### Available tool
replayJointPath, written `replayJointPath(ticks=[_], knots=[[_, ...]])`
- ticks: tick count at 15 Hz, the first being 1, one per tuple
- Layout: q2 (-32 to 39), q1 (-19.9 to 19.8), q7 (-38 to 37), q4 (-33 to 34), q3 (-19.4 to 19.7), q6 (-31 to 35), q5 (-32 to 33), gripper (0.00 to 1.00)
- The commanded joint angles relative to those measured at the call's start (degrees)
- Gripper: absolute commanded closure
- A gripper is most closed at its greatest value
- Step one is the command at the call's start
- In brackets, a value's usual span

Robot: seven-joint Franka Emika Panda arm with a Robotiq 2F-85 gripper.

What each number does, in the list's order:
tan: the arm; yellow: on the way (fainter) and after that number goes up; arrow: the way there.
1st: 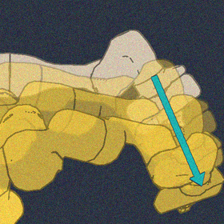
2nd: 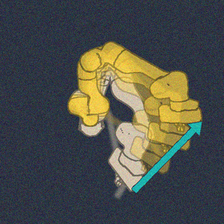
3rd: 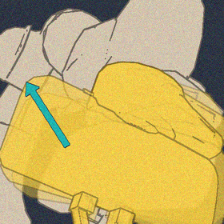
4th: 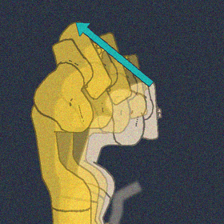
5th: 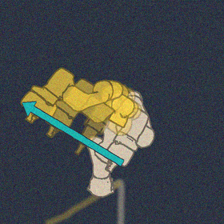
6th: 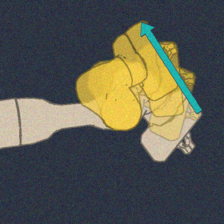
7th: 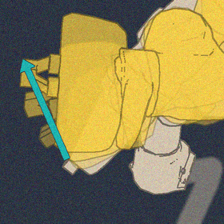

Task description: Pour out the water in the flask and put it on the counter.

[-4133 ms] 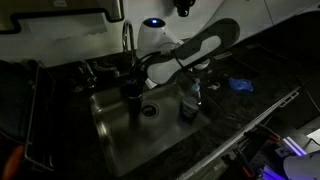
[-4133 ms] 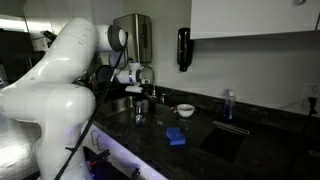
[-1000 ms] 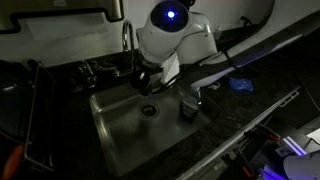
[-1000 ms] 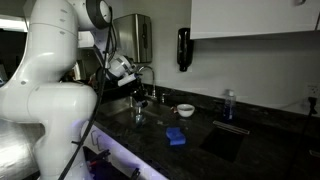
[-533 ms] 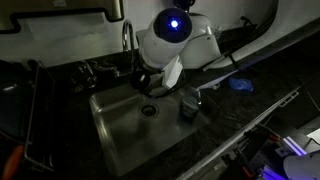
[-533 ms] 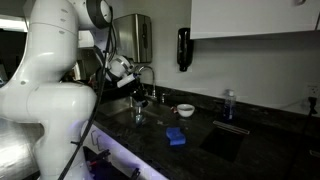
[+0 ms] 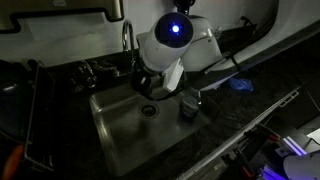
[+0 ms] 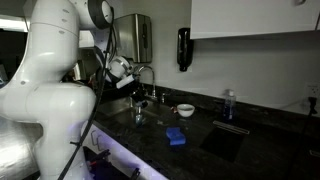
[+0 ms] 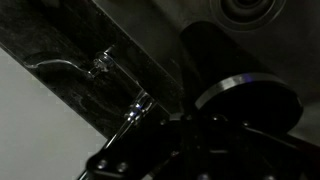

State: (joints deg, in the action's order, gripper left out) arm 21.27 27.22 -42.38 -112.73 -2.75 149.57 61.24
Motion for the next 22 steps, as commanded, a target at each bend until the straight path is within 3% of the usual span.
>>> replayJointPath(ticks=[1,8,15,22], knots=[[-3.2,-1.7,-1.4,-1.8,-1.7,-2.2,2.3,0.98],[-3.5,-2.7,-6.0,-1.7,-1.9,-4.7,10.0,0.98],[-3.7,-4.2,-8.5,-1.7,-3.8,-6.6,13.6,0.98],[-4.5,-4.8,-12.3,-1.6,-5.6,-10.5,22.4,0.98]])
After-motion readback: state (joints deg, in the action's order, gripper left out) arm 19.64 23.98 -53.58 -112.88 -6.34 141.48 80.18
